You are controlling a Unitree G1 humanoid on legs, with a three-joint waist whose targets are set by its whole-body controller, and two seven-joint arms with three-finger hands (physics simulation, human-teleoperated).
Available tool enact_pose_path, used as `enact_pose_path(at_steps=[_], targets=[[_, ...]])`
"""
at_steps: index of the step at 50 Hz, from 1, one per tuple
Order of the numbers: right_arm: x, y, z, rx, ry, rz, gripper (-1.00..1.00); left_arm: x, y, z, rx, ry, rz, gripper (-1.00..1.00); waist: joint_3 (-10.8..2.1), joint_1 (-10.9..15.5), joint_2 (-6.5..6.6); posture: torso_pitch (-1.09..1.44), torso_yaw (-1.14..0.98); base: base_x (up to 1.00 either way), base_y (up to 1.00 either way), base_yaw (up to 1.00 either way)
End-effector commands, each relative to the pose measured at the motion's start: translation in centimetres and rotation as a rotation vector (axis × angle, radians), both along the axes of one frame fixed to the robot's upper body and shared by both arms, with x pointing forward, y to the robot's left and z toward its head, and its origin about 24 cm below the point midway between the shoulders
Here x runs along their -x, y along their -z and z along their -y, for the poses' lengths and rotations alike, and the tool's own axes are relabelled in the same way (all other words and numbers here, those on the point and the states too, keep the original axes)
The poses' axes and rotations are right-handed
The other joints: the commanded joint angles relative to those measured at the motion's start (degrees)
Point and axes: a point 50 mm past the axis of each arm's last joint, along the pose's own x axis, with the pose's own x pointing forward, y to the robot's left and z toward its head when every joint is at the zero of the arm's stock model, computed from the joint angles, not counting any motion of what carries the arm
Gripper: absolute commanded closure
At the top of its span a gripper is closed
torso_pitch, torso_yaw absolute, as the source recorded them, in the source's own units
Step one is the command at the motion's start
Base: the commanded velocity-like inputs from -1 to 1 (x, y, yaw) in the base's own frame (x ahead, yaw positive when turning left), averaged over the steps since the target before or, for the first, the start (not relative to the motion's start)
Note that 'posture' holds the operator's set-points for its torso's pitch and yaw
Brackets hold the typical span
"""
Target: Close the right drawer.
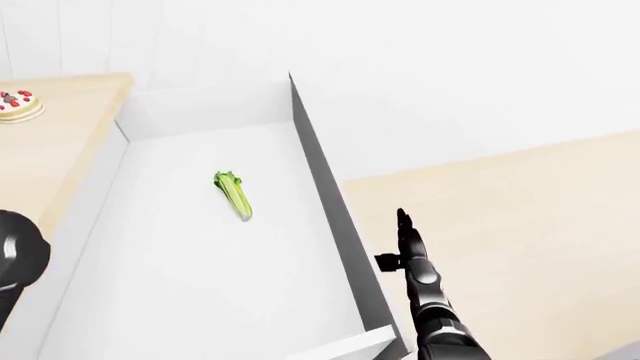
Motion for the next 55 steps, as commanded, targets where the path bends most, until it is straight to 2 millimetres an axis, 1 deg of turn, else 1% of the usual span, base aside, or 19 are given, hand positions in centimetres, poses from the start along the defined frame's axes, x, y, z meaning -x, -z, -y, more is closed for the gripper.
enact_pose_path(at_steps=[1, 11, 55], targets=[[-1.1, -1.0, -1.5, -0.001, -0.080, 0.052, -1.00, 0.6, -0.7, -0.1, 0.006, -0.008, 0.036, -1.00, -1.32, 0.48, 0.20, 0.00, 0.00, 0.00, 0.00, 0.00], [-0.9, -0.5, -2.5, -0.012, -0.106, 0.050, -1.00, 0.7, -0.7, -0.2, 0.005, -0.008, 0.036, -1.00, -1.39, 0.41, 0.21, 0.00, 0.00, 0.00, 0.00, 0.00], [-1.5, -0.7, -6.1, -0.032, -0.189, 0.069, -1.00, 0.7, -0.5, -0.5, 0.011, -0.010, 0.035, -1.00, -1.40, 0.40, 0.98, 0.00, 0.00, 0.00, 0.00, 0.00]])
